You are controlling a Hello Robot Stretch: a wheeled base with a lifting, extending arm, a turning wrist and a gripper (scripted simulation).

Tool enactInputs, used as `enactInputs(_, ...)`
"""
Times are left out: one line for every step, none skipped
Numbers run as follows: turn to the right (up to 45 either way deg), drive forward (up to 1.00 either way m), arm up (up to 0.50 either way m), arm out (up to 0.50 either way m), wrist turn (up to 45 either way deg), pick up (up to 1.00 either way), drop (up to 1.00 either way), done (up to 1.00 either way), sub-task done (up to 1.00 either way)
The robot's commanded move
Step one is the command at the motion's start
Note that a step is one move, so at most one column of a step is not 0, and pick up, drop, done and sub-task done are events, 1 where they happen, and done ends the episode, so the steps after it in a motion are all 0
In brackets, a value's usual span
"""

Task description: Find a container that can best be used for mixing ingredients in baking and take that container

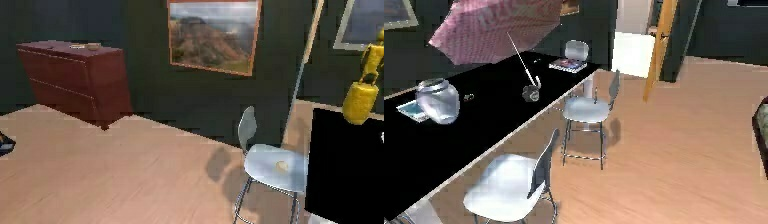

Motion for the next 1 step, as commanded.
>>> enactInputs(-21.0,0.0,0.0,0.0,0.0,0.0,0.0,0.0,0.0)
